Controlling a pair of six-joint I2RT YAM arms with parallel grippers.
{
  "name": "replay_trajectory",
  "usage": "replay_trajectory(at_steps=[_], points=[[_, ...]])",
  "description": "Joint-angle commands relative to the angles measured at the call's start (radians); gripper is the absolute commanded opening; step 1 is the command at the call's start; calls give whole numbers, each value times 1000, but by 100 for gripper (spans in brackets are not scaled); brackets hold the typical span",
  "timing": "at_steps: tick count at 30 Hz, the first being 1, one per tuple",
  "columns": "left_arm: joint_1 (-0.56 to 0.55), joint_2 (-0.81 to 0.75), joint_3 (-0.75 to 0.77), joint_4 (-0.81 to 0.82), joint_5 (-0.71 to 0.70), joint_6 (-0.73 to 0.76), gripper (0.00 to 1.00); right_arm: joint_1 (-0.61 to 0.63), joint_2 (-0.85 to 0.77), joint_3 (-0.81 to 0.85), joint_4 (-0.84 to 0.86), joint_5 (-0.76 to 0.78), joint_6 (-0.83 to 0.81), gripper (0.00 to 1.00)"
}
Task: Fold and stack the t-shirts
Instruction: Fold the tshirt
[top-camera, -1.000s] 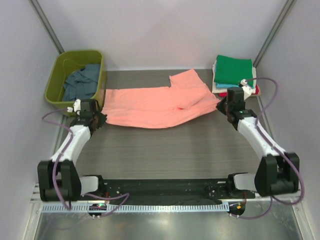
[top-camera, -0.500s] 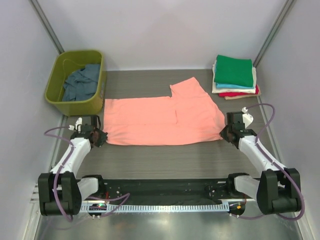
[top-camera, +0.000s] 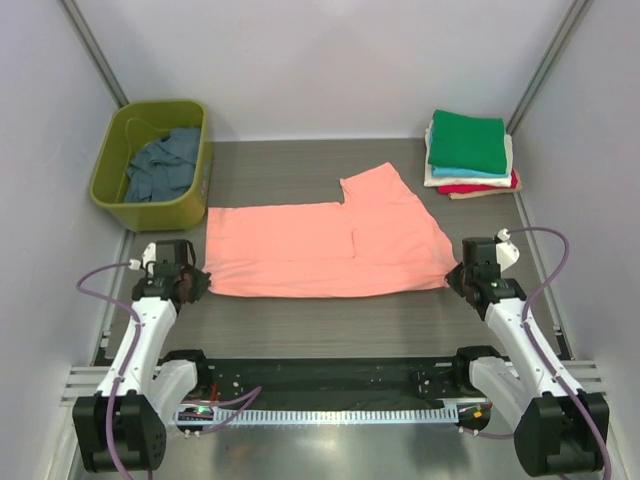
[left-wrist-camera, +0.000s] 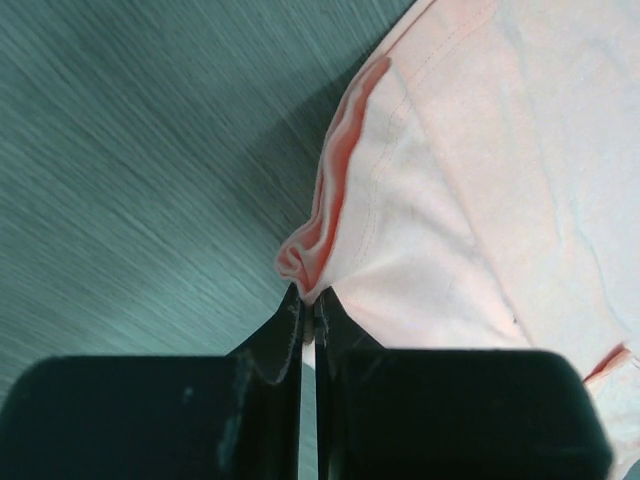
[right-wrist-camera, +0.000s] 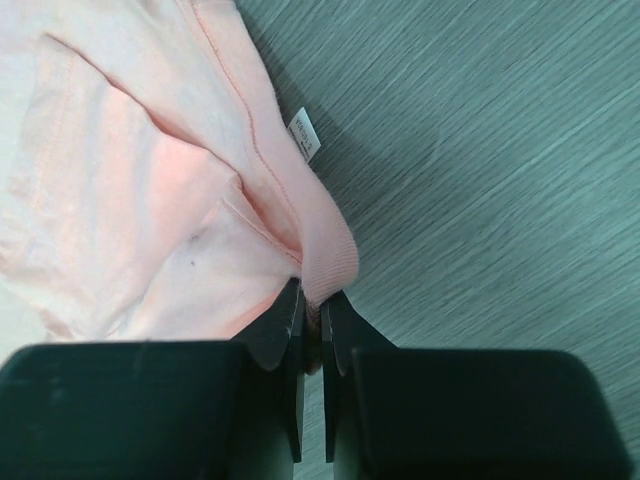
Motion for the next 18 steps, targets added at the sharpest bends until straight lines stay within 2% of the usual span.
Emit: replay_trajectory(at_steps=[1, 4, 7, 8, 9, 10, 11, 12, 14, 15, 18], points=[[13, -51, 1, -67, -33, -2, 2, -11, -56, 7, -44, 21, 32, 11], [15, -106, -2, -116, -35, 3, 3, -11, -78, 23, -105, 38, 38, 11], [5, -162, -22, -111, 14, -22, 8, -11, -117, 25, -148, 16, 55, 14], [5, -169, -24, -116, 24, -27, 15, -11, -136, 22, -154, 7, 71, 15], [7, -180, -21, -120, 34, -30, 23, -11, -144, 18, -161, -4, 82, 28], [5, -182, -18, -124, 56, -33, 39, -11, -148, 13, -162, -30, 84, 41], [5, -182, -12, -131, 65, -37, 63, -9, -151, 11, -164, -37, 90, 54], [5, -185, -6, -150, 74, -39, 73, -11, -148, 13, -162, -39, 88, 73], [5, -194, 30, -171, 85, -27, 92, -11, -141, 31, -180, -12, 82, 85], [5, -197, 46, -198, 79, -16, 96, -11, -130, 40, -185, -7, 79, 94], [5, -226, 125, -248, 36, 30, 100, -11, -118, 89, -185, 31, 76, 97]])
